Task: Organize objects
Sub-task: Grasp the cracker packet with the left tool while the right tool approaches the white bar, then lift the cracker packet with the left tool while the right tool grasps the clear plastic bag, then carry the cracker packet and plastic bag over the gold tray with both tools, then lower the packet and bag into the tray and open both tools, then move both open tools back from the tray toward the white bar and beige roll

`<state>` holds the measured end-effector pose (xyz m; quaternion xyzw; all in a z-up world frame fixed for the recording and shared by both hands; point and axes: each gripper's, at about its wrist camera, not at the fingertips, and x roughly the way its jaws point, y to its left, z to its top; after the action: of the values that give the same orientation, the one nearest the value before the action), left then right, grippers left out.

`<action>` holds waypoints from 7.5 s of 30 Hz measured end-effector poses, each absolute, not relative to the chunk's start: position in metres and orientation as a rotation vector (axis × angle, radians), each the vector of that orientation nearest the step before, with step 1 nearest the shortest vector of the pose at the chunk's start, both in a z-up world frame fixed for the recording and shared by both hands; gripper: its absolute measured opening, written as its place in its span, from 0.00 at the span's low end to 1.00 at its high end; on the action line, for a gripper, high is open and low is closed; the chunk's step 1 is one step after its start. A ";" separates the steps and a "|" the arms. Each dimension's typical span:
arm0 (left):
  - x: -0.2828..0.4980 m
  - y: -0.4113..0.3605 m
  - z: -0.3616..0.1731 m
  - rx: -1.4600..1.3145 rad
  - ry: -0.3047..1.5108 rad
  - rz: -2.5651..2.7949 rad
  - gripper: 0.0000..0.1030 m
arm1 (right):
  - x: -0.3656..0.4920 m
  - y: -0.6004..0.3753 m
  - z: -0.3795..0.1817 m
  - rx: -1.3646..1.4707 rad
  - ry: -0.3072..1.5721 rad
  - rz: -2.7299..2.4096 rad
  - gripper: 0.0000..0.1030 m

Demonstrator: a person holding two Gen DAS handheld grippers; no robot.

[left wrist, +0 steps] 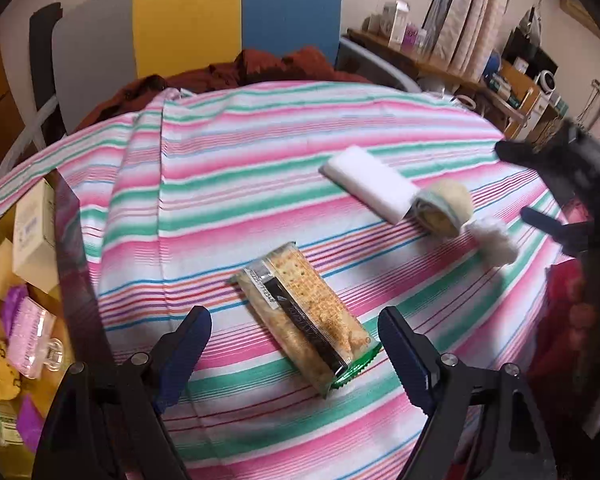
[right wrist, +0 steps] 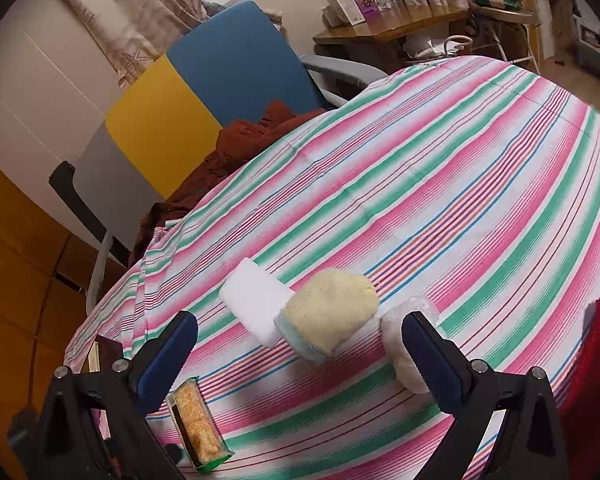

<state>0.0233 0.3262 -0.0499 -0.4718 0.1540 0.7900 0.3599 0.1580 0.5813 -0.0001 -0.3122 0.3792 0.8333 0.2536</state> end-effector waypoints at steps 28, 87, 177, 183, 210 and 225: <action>0.007 0.342 -0.093 -1.279 0.357 1.944 0.94 | 0.191 0.610 -0.021 -0.686 1.329 2.109 1.00; 0.013 0.305 -0.091 -1.142 0.344 1.953 0.49 | 0.172 0.620 -0.025 -1.063 0.978 2.042 0.35; -0.043 0.052 -0.016 -1.122 -0.113 2.460 0.49 | 0.024 0.254 -0.009 -1.537 0.505 2.954 0.70; -0.049 0.062 -0.022 -1.147 -0.077 2.481 0.62 | 0.031 0.255 -0.007 -1.526 0.509 2.953 0.74; -0.008 0.061 -0.011 -1.111 0.034 2.602 0.64 | 0.049 0.239 0.017 -1.249 0.136 2.901 0.96; 0.011 0.090 -0.007 -1.037 0.189 2.542 0.64 | 0.060 0.275 0.014 -1.208 0.184 2.828 0.98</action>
<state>0.0111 0.0904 -0.0070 -0.3698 0.0674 0.9062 0.1934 0.0599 0.2754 0.0138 -0.3919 0.0598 0.9176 0.0306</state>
